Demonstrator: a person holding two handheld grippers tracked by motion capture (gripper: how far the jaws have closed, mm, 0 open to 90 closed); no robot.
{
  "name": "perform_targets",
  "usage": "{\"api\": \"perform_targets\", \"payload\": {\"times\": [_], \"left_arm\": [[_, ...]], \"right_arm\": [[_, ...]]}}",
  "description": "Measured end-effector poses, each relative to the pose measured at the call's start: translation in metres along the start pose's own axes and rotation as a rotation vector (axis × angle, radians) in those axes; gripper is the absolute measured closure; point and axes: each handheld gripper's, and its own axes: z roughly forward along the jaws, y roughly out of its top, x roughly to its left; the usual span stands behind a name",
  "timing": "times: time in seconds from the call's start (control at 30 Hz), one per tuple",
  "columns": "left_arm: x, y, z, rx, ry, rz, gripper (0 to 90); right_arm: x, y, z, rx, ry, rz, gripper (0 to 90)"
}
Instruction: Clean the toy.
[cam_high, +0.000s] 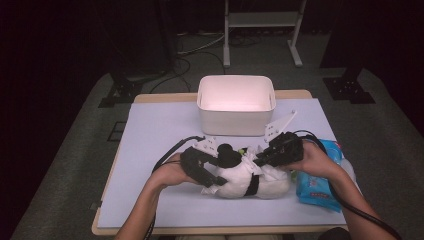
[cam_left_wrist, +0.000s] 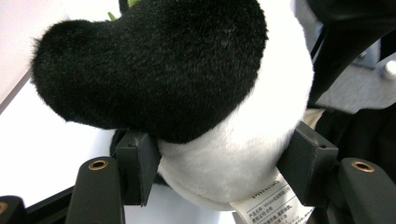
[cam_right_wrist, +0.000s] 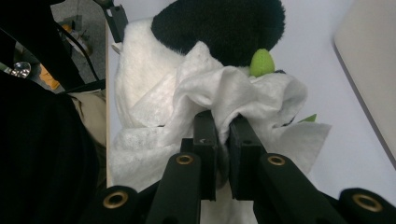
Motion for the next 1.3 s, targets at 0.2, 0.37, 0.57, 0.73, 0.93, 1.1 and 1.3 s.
{"api": "perform_targets", "payload": {"times": [0.2,0.37,0.57,0.73,0.93,1.1,1.3], "left_arm": [[0.002,-0.008,-0.007,-0.017,0.010,-0.016,36.9],[0.003,-0.011,-0.005,-0.017,0.004,-0.032,36.9],[0.003,-0.014,-0.004,-0.020,-0.001,-0.043,36.8],[0.003,-0.014,-0.003,-0.021,-0.003,-0.038,36.8],[0.004,-0.015,-0.003,-0.022,-0.005,-0.037,36.5],[0.004,-0.014,-0.003,-0.022,-0.008,-0.039,35.9],[0.004,-0.011,-0.003,-0.020,-0.006,-0.041,35.2]], "right_arm": [[0.001,0.000,-0.005,0.001,-0.006,0.006,82.3],[0.002,-0.009,-0.014,-0.005,-0.018,0.013,82.2],[0.002,-0.023,-0.026,-0.011,-0.031,0.042,82.2],[0.000,-0.036,-0.033,-0.008,-0.044,0.072,82.1],[-0.002,-0.044,-0.037,-0.004,-0.040,0.085,81.9],[-0.002,-0.051,-0.040,-0.014,-0.044,0.107,81.8],[-0.002,-0.045,-0.039,-0.009,-0.052,0.091,81.9]]}}
